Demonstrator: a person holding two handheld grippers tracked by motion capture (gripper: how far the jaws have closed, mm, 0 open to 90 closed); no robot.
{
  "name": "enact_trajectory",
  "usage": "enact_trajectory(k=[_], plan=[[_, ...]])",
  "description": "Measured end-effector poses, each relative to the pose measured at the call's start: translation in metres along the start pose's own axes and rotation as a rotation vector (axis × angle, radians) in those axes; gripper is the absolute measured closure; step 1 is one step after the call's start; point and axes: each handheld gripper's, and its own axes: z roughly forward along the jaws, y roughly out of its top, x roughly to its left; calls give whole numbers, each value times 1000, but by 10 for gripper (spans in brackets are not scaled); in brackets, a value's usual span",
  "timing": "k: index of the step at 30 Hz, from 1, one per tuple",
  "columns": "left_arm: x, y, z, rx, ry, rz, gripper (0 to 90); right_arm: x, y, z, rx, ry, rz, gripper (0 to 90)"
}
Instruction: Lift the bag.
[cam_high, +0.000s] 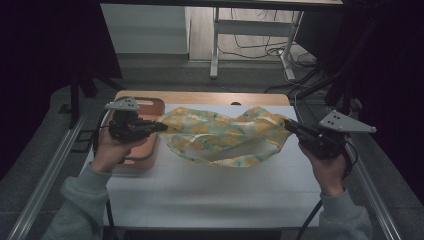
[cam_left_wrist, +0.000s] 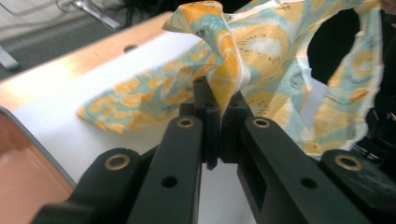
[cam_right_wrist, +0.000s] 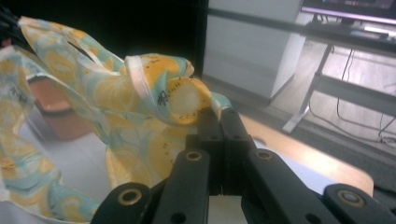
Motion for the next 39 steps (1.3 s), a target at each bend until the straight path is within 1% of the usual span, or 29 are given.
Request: enact_trajectory(k=[1, 4, 7, 9, 11, 12, 14, 16, 18, 20, 22, 25, 28, 30, 32, 36, 37, 38, 39], plan=[[0, 2, -1, -8, 8, 2, 878, 0, 4, 0, -3, -5, -7, 897], [2, 3, 1, -14, 4, -9, 878, -1, 11, 4, -19, -10, -15, 897], [7, 3, 9, -5, 14, -20, 877, -5, 11, 11, -33, -11, 0, 897], [11, 4, 14, -6, 27, -28, 877, -8, 9, 17, -34, -21, 9, 896], [17, 5, 21, -9, 59, -37, 876, -13, 5, 25, -14, -39, 10, 896], [20, 5, 26, -5, 69, -43, 876, -17, 2, 31, -3, -38, 25, 896], [30, 5, 36, 8, 64, -68, 876, -25, -3, 43, 29, -49, 38, 896], [40, 5, 46, 26, 78, -89, 876, -33, -10, 56, 56, -55, 63, 896], [49, 3, 57, 42, 77, -116, 876, -41, -16, 69, 80, -61, 85, 896], [56, 1, 66, 62, 84, -133, 876, -48, -22, 80, 103, -67, 104, 896], [62, 0, 74, 85, 88, -140, 876, -54, -28, 91, 126, -71, 114, 895], [68, -3, 86, 128, 103, -147, 875, -61, -37, 106, 164, -82, 128, 896], [74, -7, 97, 160, 110, -157, 874, -66, -46, 119, 196, -87, 143, 895], [76, -8, 101, 171, 108, -162, 873, -68, -51, 126, 212, -86, 156, 895], [78, -9, 103, 181, 116, -157, 872, -70, -56, 131, 227, -82, 166, 895], [79, -11, 107, 195, 117, -158, 868, -72, -61, 138, 244, -72, 180, 894], [80, -11, 108, 195, 117, -159, 860, -72, -62, 139, 247, -72, 180, 893], [80, -11, 108, 192, 119, -157, 826, -72, -62, 140, 248, -69, 183, 889], [79, -11, 109, 187, 121, -156, 750, -72, -63, 140, 248, -64, 184, 879]])
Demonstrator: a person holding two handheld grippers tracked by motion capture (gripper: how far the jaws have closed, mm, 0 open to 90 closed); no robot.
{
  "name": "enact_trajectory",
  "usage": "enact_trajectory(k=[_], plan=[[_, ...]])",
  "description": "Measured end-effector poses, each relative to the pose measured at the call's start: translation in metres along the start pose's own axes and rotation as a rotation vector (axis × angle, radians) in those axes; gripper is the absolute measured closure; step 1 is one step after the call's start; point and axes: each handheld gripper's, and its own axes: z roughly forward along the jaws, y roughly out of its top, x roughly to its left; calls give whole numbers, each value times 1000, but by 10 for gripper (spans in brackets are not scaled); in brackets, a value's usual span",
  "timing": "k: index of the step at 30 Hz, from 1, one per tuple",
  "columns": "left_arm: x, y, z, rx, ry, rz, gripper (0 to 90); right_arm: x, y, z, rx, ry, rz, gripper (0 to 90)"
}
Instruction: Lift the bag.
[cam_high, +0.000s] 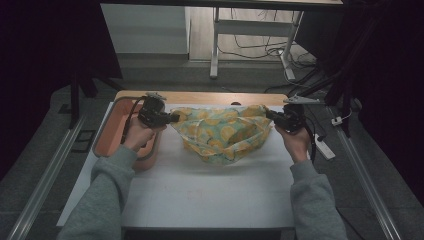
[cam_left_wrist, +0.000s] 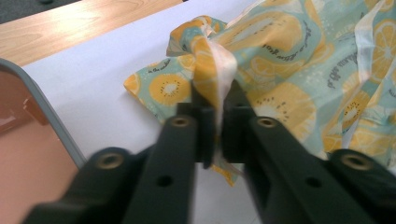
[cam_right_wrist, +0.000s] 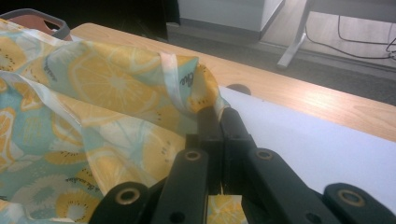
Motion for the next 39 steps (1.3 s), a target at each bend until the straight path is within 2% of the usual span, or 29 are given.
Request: enact_trajectory(k=[1, 3, 5, 8, 10, 13, 18, 23, 27, 33, 39], plan=[[0, 0, 0, -4, 10, 2, 631, 0, 0, 1, 3, 11, 5, 821], [-1, 0, -3, -15, 35, 7, 400, 1, 0, 2, 5, 6, 8, 602], [-1, -3, -10, -44, 11, 12, 221, 3, -1, 0, -9, 3, 2, 485], [-2, -9, -27, -94, -1, 21, 157, 5, -4, -11, -37, 41, -2, 399], [-3, -14, -39, -116, -23, 24, 143, 7, -8, -20, -48, 70, -6, 387], [-12, -26, -48, -109, -25, 57, 143, 10, -15, -33, -60, 99, -19, 381], [-29, -46, -50, -83, -36, 84, 145, 19, -33, -43, -65, 135, -52, 381], [-37, -60, -52, -63, -30, 93, 151, 29, -51, -46, -45, 156, -100, 382], [-39, -69, -53, -48, -11, 102, 156, 32, -61, -45, -24, 170, -132, 382], [-38, -80, -53, -35, -15, 84, 165, 32, -70, -45, -22, 181, -128, 391], [-41, -87, -53, -30, -24, 86, 171, 38, -74, -49, -23, 187, -155, 392]])
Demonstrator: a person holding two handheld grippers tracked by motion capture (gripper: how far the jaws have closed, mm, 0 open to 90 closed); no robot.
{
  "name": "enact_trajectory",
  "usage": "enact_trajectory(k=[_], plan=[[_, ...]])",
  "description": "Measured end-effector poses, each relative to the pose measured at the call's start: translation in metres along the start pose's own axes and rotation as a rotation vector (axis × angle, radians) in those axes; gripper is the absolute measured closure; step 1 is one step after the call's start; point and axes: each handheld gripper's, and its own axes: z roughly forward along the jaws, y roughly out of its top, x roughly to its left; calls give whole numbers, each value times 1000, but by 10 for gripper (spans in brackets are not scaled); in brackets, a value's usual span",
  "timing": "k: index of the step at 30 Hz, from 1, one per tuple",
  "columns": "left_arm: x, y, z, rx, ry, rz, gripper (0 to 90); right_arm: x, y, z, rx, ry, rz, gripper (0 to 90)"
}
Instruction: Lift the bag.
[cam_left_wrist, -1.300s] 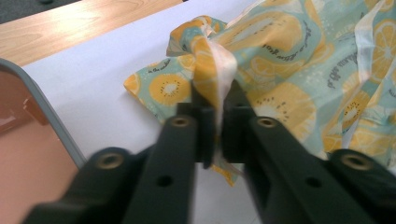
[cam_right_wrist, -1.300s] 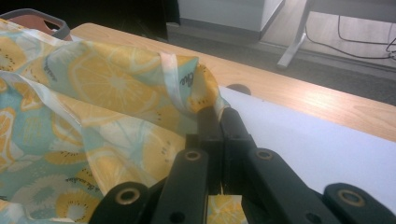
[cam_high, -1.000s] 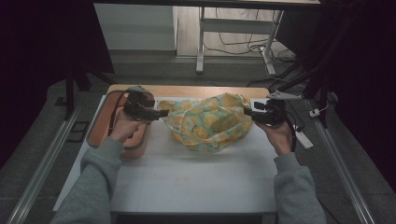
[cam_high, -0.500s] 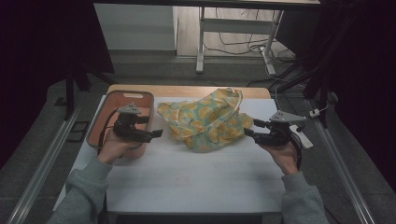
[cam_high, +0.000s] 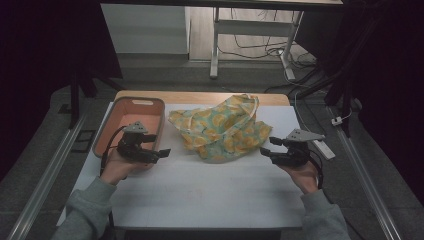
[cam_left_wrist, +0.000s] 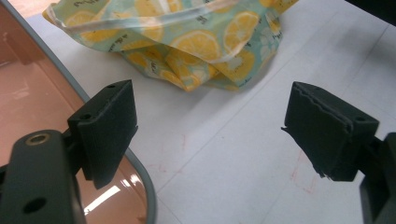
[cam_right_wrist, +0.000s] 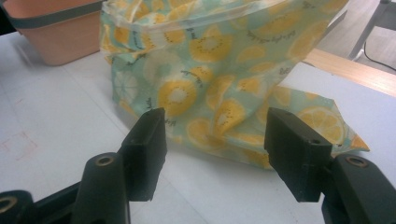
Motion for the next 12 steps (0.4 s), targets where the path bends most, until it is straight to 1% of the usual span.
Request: enact_trajectory(k=[12], plan=[[-4, -1, 2, 0, -8, 1, 172, 4, 1, -3, -16, 9, -16, 391]])
